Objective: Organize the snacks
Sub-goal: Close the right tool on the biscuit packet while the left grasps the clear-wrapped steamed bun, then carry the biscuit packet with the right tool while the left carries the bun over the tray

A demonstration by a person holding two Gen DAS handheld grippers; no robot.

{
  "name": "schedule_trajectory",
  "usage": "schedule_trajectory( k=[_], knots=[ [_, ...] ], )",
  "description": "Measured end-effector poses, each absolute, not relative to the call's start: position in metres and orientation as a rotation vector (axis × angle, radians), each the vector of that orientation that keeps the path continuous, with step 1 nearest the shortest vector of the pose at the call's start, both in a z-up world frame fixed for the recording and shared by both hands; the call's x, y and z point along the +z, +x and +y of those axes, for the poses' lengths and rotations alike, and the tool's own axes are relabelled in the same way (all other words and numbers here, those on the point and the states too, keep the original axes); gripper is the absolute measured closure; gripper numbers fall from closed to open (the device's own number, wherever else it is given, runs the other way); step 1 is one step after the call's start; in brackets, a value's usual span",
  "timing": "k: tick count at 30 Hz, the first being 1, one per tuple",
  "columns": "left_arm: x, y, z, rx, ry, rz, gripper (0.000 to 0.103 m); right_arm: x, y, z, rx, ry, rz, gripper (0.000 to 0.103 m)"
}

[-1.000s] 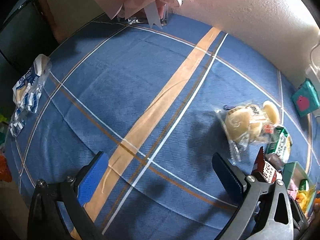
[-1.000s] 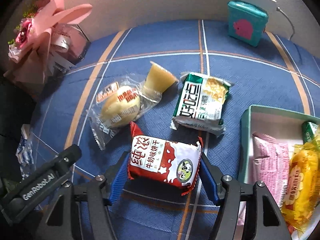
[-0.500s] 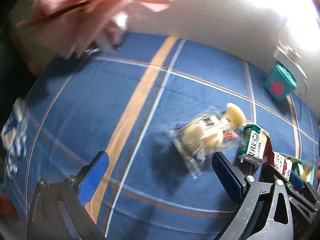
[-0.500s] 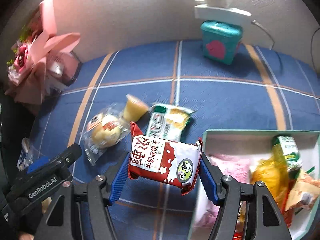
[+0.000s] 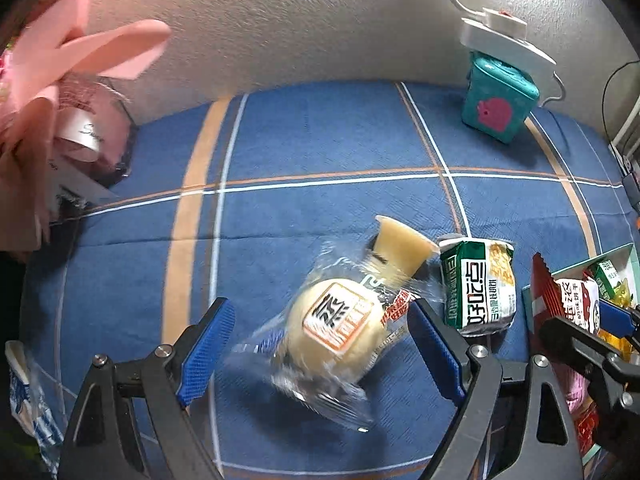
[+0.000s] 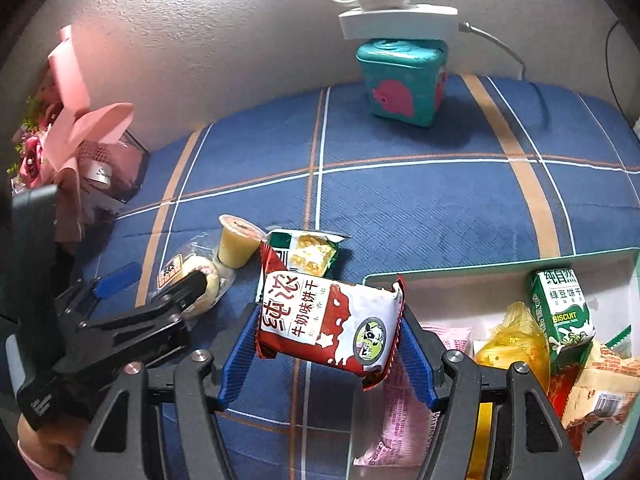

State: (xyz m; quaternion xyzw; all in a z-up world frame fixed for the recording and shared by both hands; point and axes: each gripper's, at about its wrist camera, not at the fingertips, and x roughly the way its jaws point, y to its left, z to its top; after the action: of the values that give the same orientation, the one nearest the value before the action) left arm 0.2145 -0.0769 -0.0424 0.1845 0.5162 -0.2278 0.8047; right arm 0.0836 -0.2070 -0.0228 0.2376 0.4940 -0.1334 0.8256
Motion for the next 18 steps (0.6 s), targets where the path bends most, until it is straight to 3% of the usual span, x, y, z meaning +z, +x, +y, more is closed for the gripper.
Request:
schedule_trajectory(
  k=[3, 5, 10, 18],
  knots=[
    [-0.051, 0.217, -0.081, -0.490, 0.393, 1.130, 0.022, -0.024, 0.086, -0.207, -0.280, 0.516, 1.052, 0.034],
    [-0.054, 0.218, -0.081, -0.490, 0.360, 1.140, 0.037, -0.026, 0.088, -0.207, -0.280, 0.522, 1.053, 0.034],
    [-0.050, 0.215, -0.078, -0.471, 0.321, 1.138, 0.049, -0.030, 0.090, -0.209, -0.278, 0.538, 1.059, 0.034],
    [-0.025, 0.187, -0.058, -0.397, 0.233, 1.132, 0.055, -0.022, 0.086, -0.212, -0.267, 0.547, 1.045, 0.034]
  ],
)
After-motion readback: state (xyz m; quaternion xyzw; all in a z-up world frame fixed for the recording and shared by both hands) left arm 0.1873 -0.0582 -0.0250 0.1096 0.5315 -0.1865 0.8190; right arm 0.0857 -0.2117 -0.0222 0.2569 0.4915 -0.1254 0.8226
